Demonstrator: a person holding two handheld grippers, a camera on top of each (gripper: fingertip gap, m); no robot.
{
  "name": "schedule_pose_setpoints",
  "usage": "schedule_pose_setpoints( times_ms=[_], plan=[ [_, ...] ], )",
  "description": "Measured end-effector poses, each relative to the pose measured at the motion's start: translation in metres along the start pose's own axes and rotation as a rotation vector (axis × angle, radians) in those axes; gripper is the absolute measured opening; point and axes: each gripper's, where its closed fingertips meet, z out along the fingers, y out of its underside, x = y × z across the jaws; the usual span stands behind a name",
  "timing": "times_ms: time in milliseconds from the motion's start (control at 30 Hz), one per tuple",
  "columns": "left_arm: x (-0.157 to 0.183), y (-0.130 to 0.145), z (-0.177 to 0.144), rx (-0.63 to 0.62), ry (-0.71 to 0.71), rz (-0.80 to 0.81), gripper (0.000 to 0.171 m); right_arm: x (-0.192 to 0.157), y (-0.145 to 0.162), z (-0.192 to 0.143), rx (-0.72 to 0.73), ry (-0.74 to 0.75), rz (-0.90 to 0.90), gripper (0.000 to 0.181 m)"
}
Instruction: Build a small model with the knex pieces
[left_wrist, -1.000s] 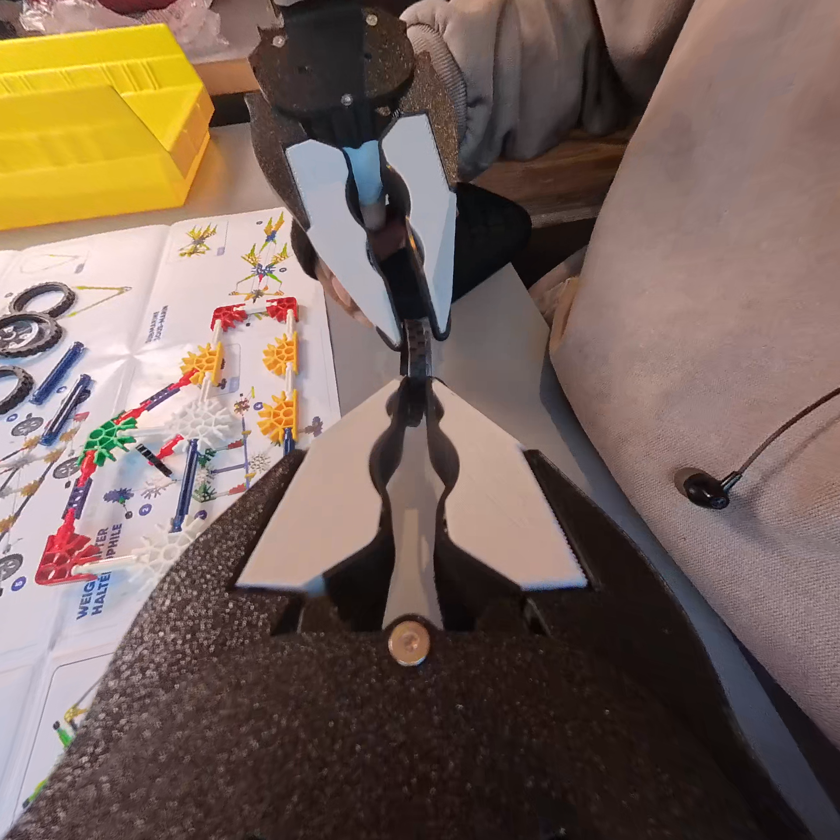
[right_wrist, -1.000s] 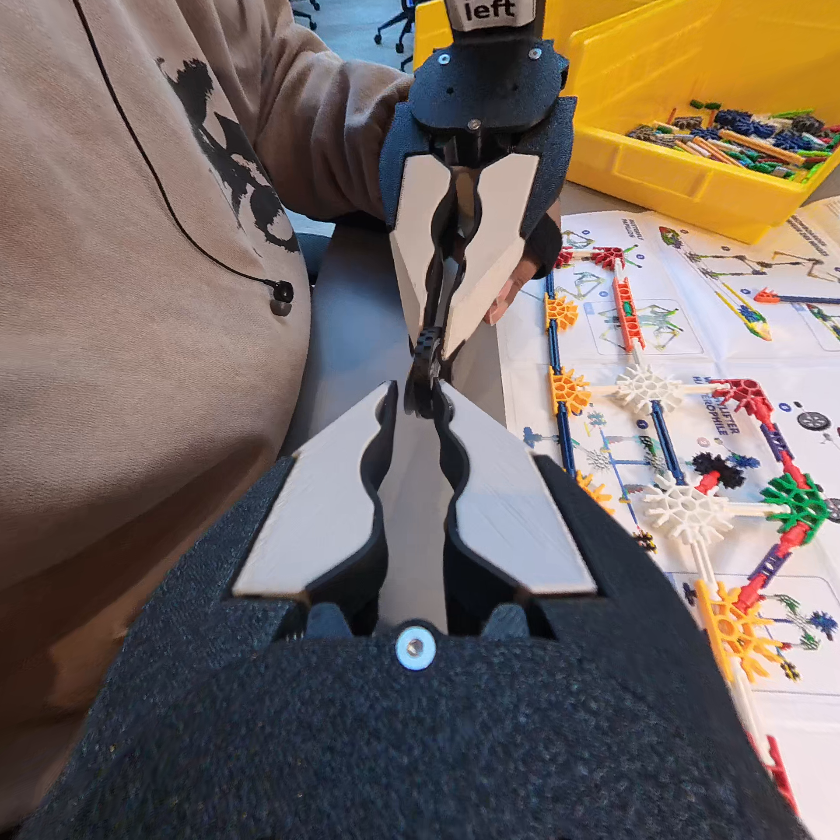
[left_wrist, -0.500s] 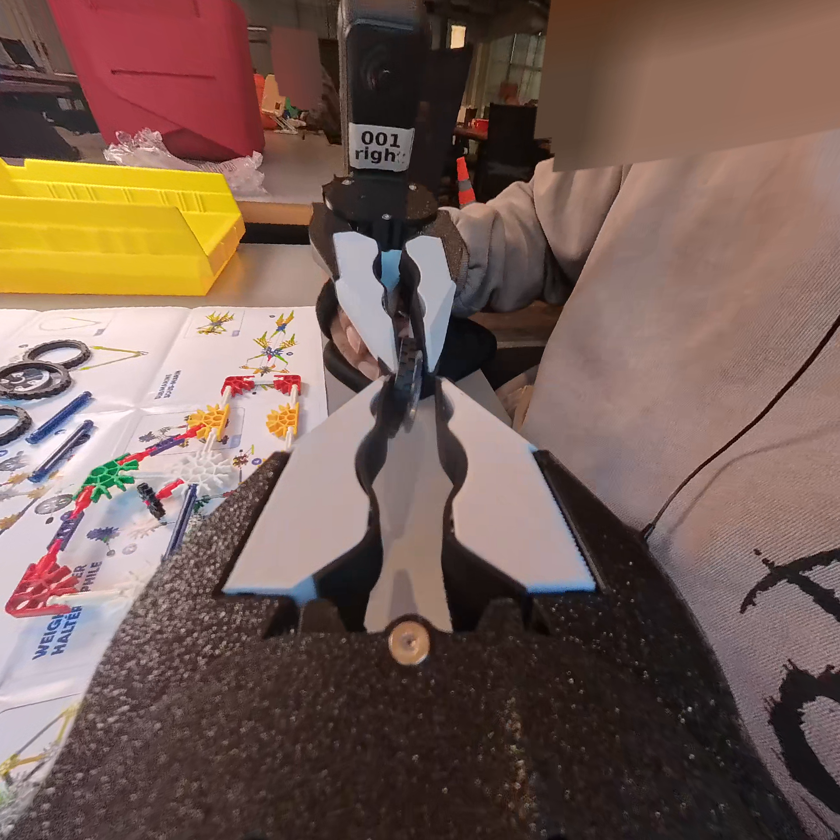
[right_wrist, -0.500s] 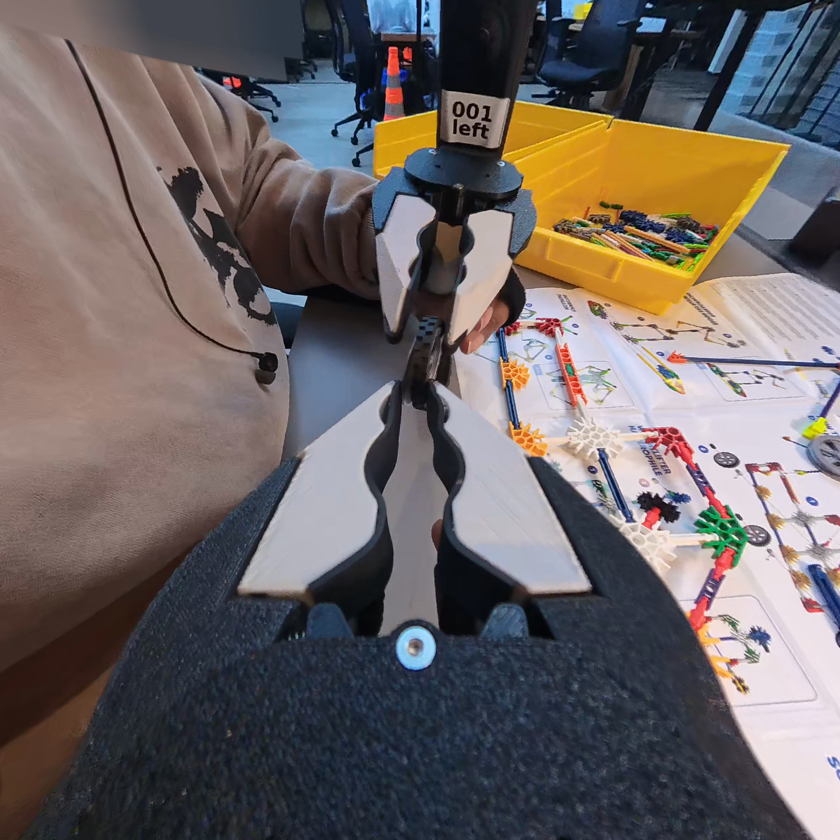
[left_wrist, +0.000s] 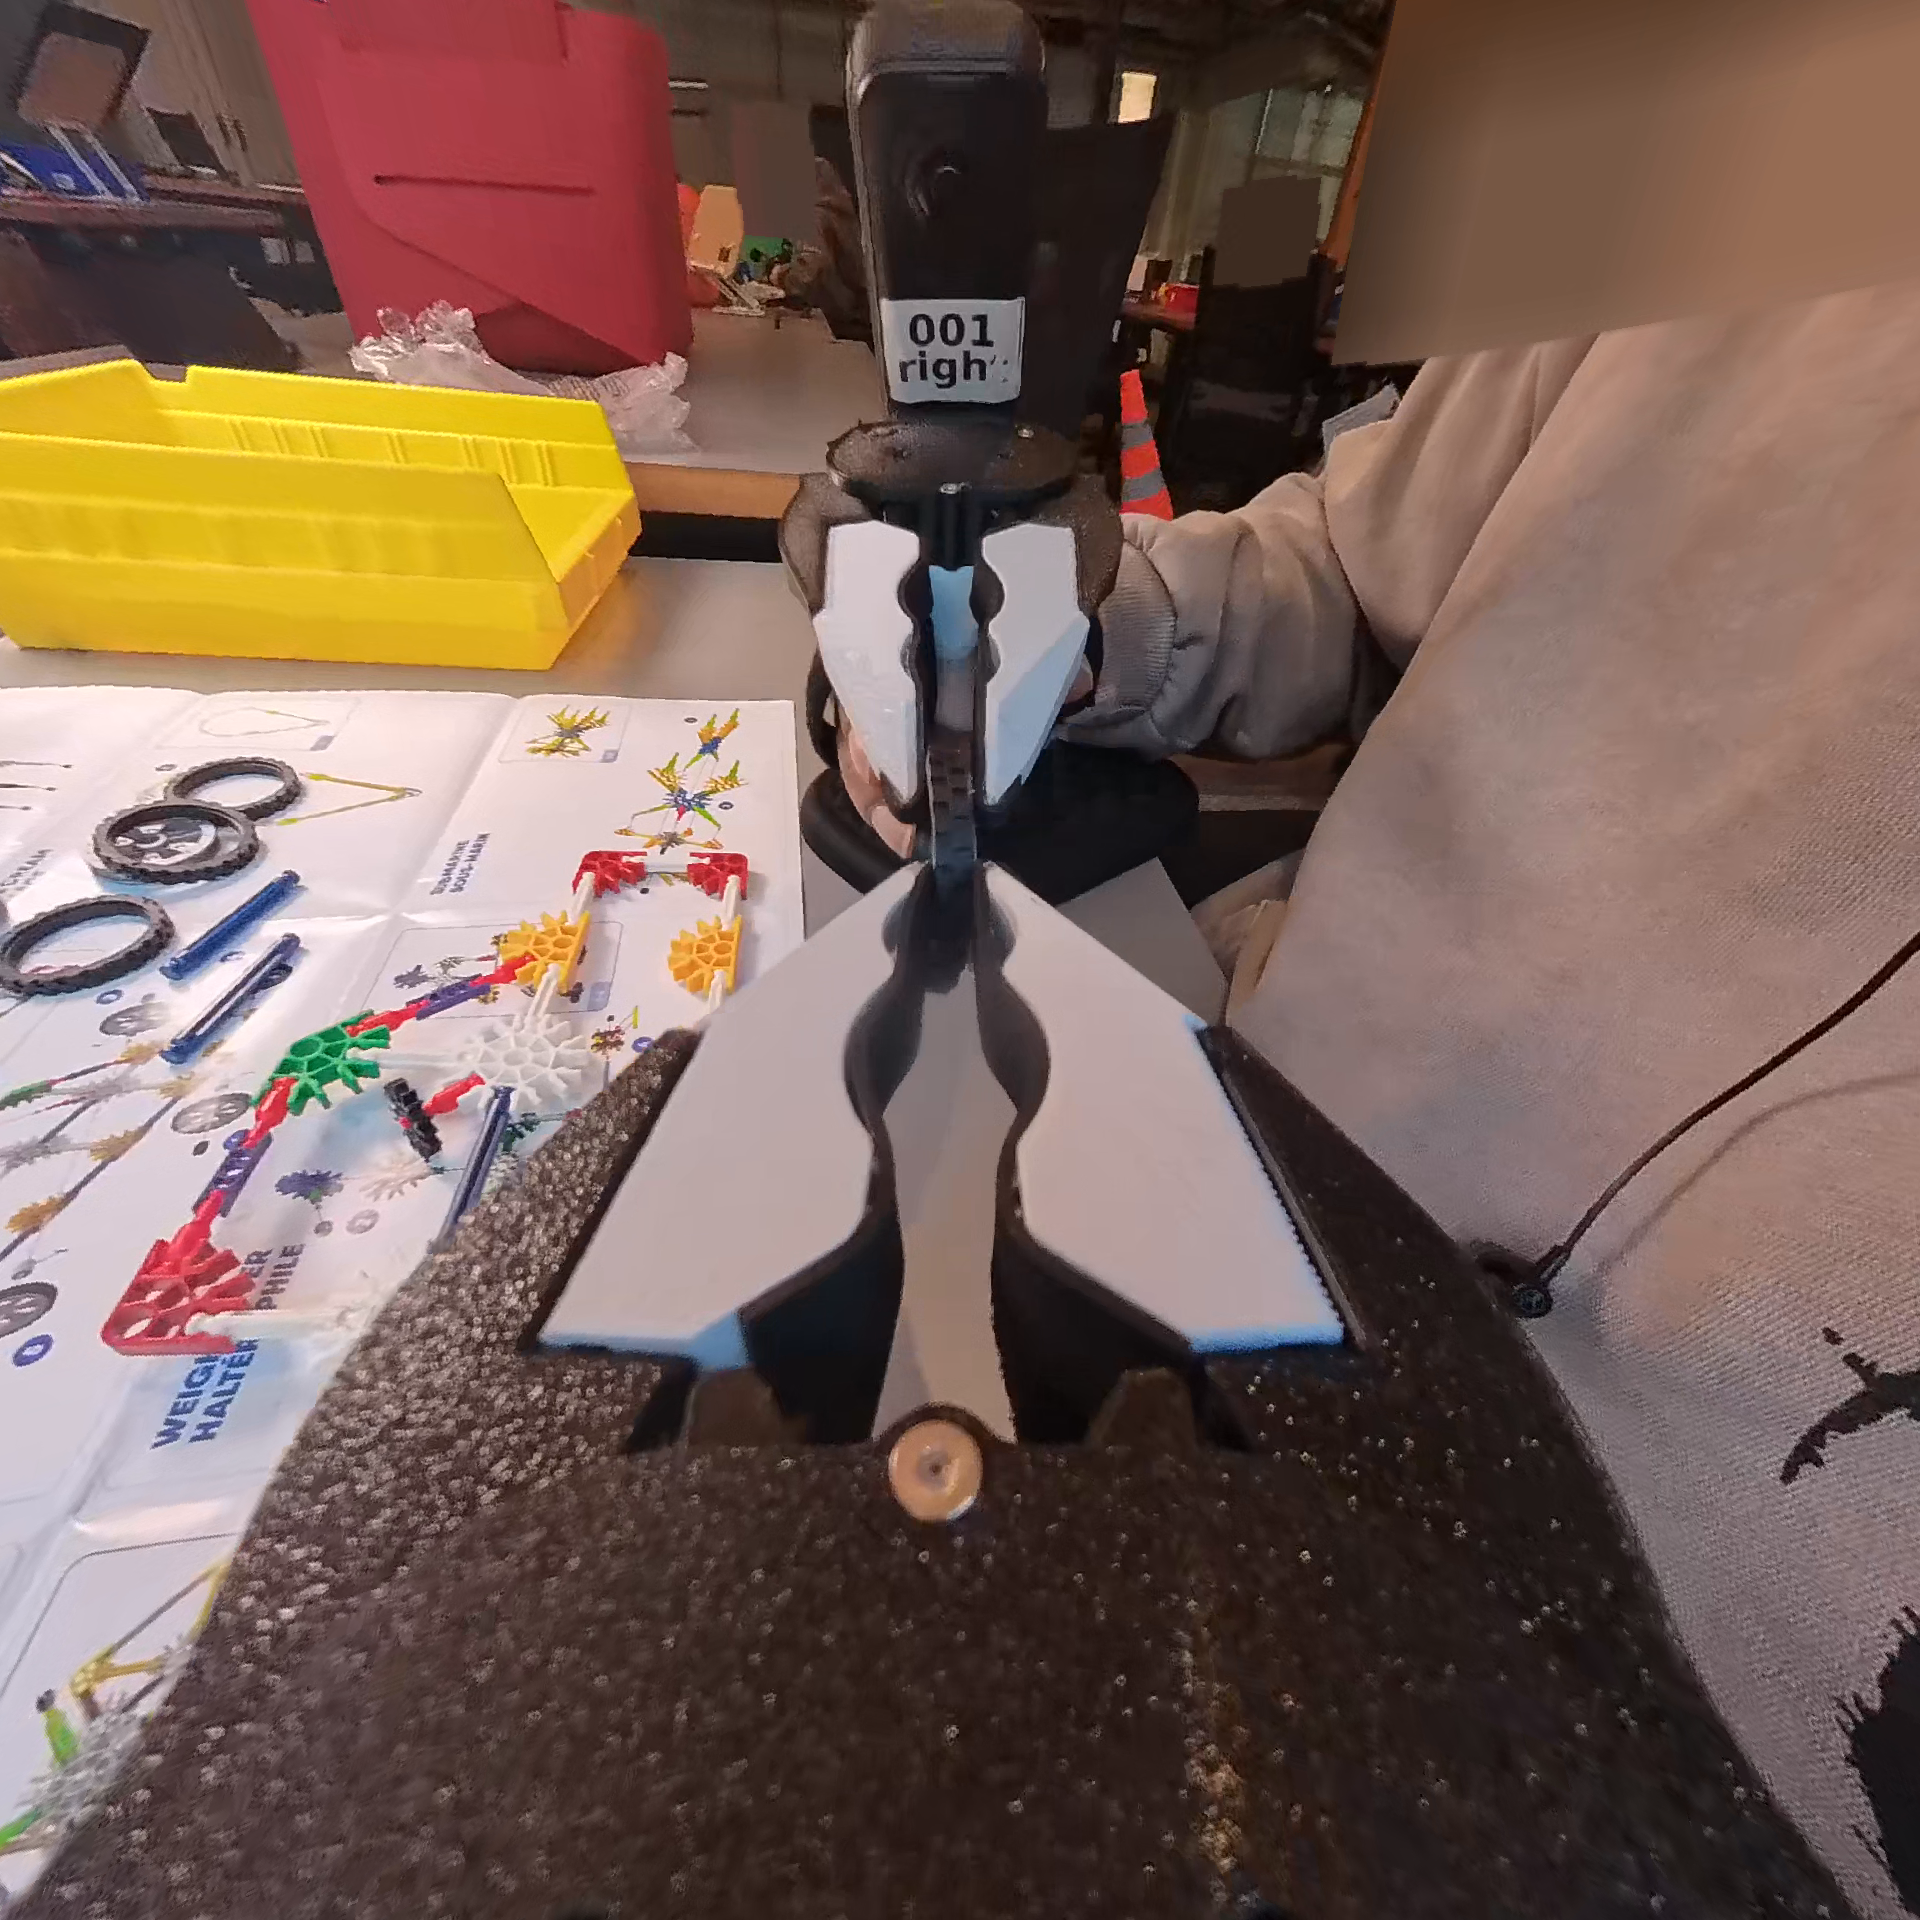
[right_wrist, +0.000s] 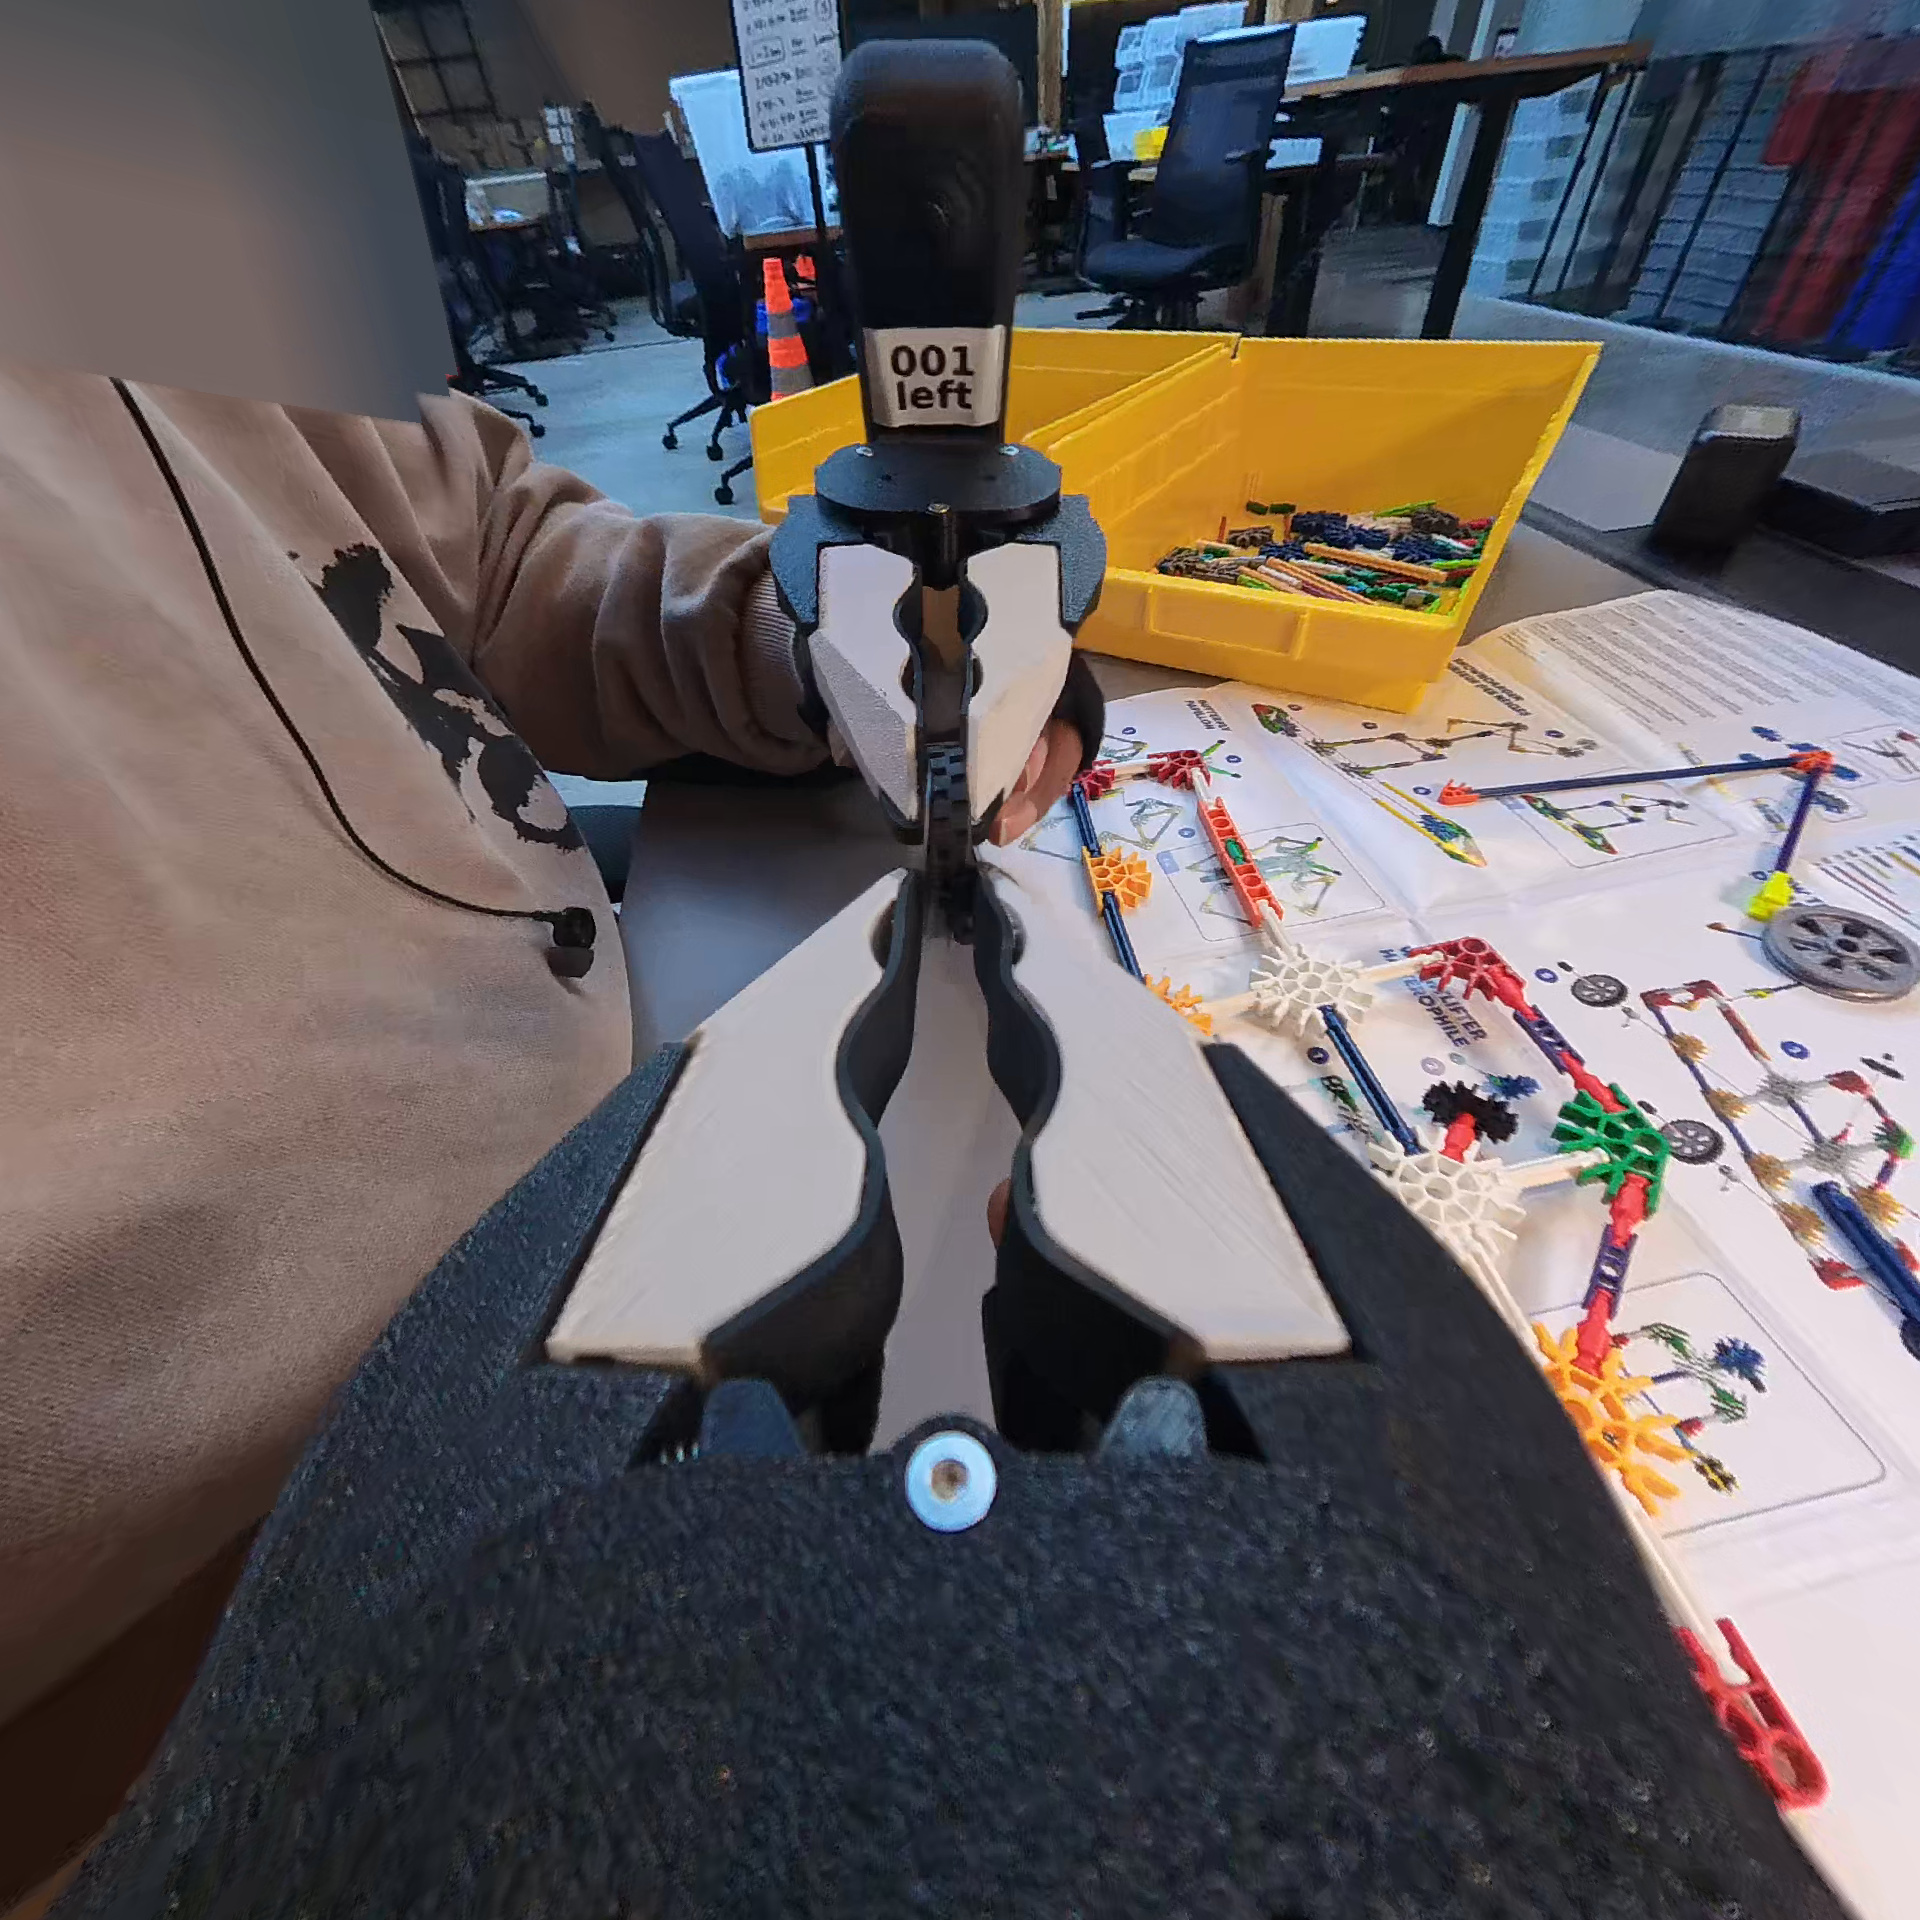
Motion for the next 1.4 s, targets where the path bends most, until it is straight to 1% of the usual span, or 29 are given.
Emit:
schedule_pose_setpoints(
  times_ms=[133, 267, 367, 433, 467, 500, 567, 633, 733, 767, 800, 867, 933, 1000, 1100, 1133, 1167, 1233, 1267, 1300, 1400],
  plan=[
    [-0.01, -0.008, -0.003, 0.01, -0.096, 0.035, 0.003, 0.01, -0.007, 0.0, 0.031, 0.074, 0.011, 0.006],
    [-0.017, -0.011, -0.003, -0.012, -0.214, 0.13, 0.003, 0.019, -0.008, -0.001, 0.066, 0.136, 0.041, 0.006],
    [-0.029, -0.015, -0.006, -0.03, -0.363, 0.242, 0.003, 0.029, -0.01, 0.0, 0.073, 0.25, 0.011, 0.006],
    [-0.035, -0.021, -0.01, -0.015, -0.438, 0.288, 0.003, 0.035, -0.017, 0.001, 0.069, 0.381, -0.088, 0.006],
    [-0.034, -0.024, -0.013, 0.01, -0.437, 0.286, 0.003, 0.034, -0.022, 0.002, 0.077, 0.42, -0.125, 0.007],
    [-0.031, -0.028, -0.014, 0.036, -0.412, 0.279, 0.003, 0.03, -0.026, 0.003, 0.103, 0.412, -0.14, 0.008],
    [-0.018, -0.033, -0.013, 0.078, -0.338, 0.286, 0.003, 0.018, -0.033, 0.001, 0.17, 0.297, -0.121, 0.011],
    [-0.006, -0.038, -0.01, 0.127, -0.249, 0.26, 0.003, 0.007, -0.037, -0.002, 0.196, 0.156, -0.087, 0.012],
    [0.005, -0.047, -0.014, 0.209, -0.131, 0.188, 0.003, -0.002, -0.035, -0.001, 0.139, 0.033, -0.125, 0.029],
    [0.007, -0.048, -0.015, 0.223, -0.113, 0.172, 0.003, -0.005, -0.032, 0.002, 0.105, -0.01, -0.132, 0.031],
    [0.007, -0.048, -0.016, 0.232, -0.101, 0.161, 0.003, -0.009, -0.031, 0.005, 0.093, -0.052, -0.143, 0.029],
    [0.009, -0.049, -0.017, 0.246, -0.079, 0.144, 0.004, -0.012, -0.035, 0.008, 0.102, -0.096, -0.157, 0.016],
    [0.008, -0.051, -0.018, 0.258, -0.077, 0.13, 0.003, -0.011, -0.037, 0.008, 0.1, -0.135, -0.151, 0.013],
    [0.006, -0.051, -0.019, 0.265, -0.08, 0.111, 0.003, -0.007, -0.04, 0.007, 0.11, -0.143, -0.14, 0.011],
    [0.006, -0.052, -0.022, 0.289, -0.022, 0.029, 0.004, -0.005, -0.046, 0.007, 0.137, -0.13, -0.1, 0.01],
    [0.007, -0.052, -0.022, 0.29, -0.015, 0.028, 0.004, -0.006, -0.045, 0.008, 0.137, -0.124, -0.096, 0.01],
    [0.009, -0.05, -0.02, 0.276, -0.011, 0.044, 0.006, -0.006, -0.044, 0.01, 0.132, -0.122, -0.086, 0.01],
    [0.01, -0.045, -0.012, 0.237, -0.014, 0.058, 0.017, -0.005, -0.039, 0.015, 0.112, -0.105, -0.085, 0.01],
    [0.008, -0.045, -0.01, 0.232, -0.028, 0.053, 0.008, -0.007, -0.038, 0.018, 0.105, -0.111, -0.085, 0.01],
    [0.005, -0.045, -0.011, 0.23, -0.039, 0.048, 0.003, -0.005, -0.038, 0.019, 0.11, -0.095, -0.078, 0.01],
    [-0.006, -0.041, -0.015, 0.193, -0.084, 0.039, 0.003, 0.006, -0.037, 0.023, 0.099, -0.018, -0.092, 0.01]
  ],
)
